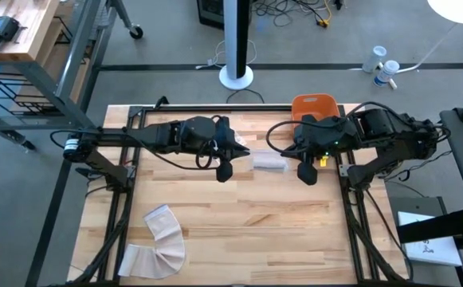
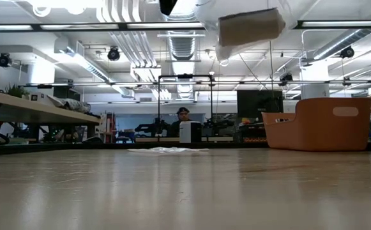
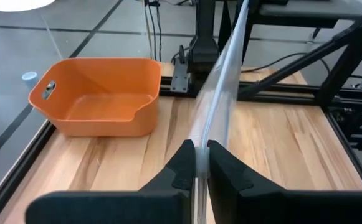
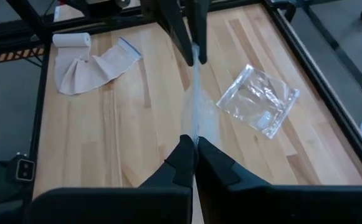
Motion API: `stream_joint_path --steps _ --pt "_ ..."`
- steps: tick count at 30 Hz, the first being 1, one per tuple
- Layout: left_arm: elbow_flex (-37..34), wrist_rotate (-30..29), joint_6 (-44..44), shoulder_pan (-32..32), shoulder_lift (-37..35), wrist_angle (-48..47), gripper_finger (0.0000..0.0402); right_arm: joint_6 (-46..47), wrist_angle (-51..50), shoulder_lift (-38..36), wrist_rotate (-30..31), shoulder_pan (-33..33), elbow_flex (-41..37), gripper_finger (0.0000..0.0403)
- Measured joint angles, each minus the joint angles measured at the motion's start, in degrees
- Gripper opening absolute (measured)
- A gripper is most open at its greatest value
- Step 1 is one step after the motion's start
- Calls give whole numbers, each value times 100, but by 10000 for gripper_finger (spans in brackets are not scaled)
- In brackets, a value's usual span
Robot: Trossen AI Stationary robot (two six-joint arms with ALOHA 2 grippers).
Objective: Roll bandage
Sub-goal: Close the transparent zip bag
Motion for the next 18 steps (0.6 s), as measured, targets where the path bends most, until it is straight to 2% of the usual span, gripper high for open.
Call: stream_joint_path --steps 18 --pt "1 -96 -18 -2 -159 -716 30 50 -286 -50 -52 0 0 0"
